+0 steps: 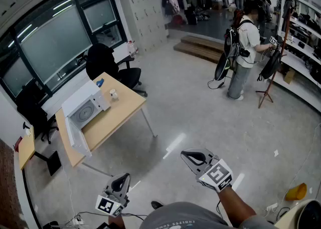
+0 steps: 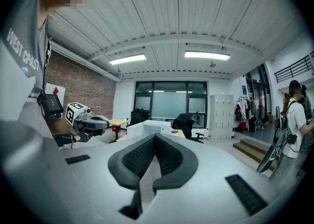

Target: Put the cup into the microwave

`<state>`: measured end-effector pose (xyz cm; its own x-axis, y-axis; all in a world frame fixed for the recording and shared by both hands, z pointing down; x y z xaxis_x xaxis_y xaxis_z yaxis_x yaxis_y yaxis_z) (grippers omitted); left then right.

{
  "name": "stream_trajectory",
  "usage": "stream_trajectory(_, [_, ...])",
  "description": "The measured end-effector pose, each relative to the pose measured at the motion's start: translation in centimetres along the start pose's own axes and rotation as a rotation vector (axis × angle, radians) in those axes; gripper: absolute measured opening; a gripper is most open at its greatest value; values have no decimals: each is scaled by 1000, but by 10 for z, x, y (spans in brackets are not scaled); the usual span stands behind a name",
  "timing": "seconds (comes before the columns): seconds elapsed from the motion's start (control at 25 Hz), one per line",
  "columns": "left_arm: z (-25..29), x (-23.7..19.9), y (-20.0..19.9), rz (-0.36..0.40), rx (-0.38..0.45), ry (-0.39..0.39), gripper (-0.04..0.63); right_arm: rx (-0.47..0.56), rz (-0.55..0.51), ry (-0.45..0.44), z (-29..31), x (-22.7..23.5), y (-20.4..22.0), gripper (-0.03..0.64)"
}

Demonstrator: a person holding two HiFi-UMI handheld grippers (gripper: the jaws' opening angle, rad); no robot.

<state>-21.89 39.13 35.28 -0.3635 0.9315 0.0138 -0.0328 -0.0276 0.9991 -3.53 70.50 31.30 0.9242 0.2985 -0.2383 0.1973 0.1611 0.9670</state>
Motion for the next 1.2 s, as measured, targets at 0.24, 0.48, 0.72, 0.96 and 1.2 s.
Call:
stream_trajectory(0.24, [15,23,1,3,-5,23,20,1,11,31,-30,8,8,18])
stream_trajectory(0.48, [20,28,5,-1,-7,38,20,-8,23,46,-38,9,15,18])
stream_trajectory(0.72, [18,21,13,-14,-12,30,20,51,69,25,-32,9,20,21])
stream_trajectory(0.96, [11,2,10,-29,-11,17,20,18,72,23,-8,9,12,21])
stream_trajectory(1.2, [1,-34,9,-44,-15,6,20,-8,66,18,30,5,4,21])
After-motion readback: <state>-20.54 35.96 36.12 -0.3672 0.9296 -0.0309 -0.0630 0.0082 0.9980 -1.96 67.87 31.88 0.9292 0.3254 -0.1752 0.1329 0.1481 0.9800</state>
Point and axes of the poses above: the fingertips, and each gripper's own axes: z forward along the fingers, x to its right, y out of its underside, the point moved 10 cm from there along -z, backward along the fingers, and after that the axes turned 9 degrees about -z, right-handed, at the moved point
